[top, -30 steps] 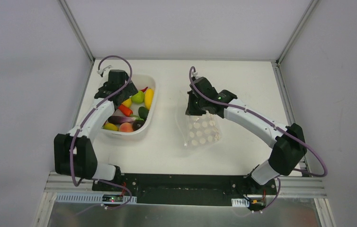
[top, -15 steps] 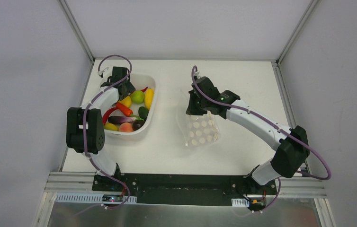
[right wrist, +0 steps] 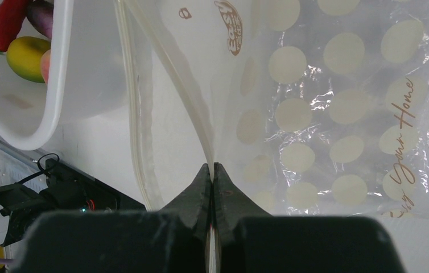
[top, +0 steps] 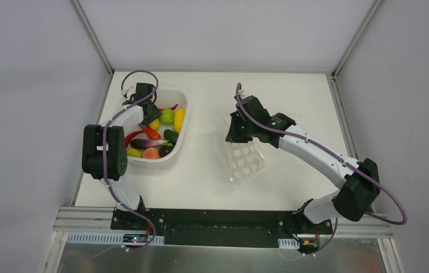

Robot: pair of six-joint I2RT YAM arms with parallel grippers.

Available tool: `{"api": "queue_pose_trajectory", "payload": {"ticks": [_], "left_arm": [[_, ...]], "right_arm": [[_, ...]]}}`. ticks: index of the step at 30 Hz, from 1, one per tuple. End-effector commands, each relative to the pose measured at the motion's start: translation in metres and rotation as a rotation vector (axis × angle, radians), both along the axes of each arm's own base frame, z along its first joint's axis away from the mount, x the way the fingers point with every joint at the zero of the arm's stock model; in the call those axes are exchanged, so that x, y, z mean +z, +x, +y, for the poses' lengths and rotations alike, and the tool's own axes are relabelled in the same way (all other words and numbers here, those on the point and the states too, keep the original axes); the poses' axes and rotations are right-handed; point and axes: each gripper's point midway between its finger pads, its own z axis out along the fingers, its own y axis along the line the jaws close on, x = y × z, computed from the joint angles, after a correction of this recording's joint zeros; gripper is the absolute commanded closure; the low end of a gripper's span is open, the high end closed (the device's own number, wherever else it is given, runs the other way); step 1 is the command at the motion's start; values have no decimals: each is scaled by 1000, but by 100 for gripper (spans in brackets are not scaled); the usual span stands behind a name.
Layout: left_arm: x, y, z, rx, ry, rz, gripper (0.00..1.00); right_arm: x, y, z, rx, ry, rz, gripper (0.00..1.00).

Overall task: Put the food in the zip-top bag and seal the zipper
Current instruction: Pick up the fake fruit from the bin.

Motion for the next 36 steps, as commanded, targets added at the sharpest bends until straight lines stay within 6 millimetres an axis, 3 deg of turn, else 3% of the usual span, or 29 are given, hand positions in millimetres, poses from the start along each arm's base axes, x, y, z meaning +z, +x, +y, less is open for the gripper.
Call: {"api": "queue_pose_trajectory", "payload": {"ticks": [1, 6, 14, 22, 27, 32, 36], "left_arm": [[38, -20, -4, -31, -35, -68, 59], [62, -41, -7, -95, -29, -104, 67], [109, -69, -9, -170, -12, -195, 69], [135, -84, -17, -209, -40, -293, 69], [150, -92, -24, -251, -62, -341, 69], [164, -104, -44, -357, -120, -385, 69], [170, -111, -66, -452, -208, -414, 69]], "right_arm": [[27, -3, 2, 13, 87, -60, 100], [29, -5, -1, 13, 88, -67, 100], [32, -8, -6, 7, 92, -74, 100], [48, -2, -2, -2, 95, -76, 100], [48, -2, -5, -10, 78, -69, 100], [40, 2, -3, -8, 58, -65, 100], [34, 16, -3, -46, 28, -87, 100]]}}
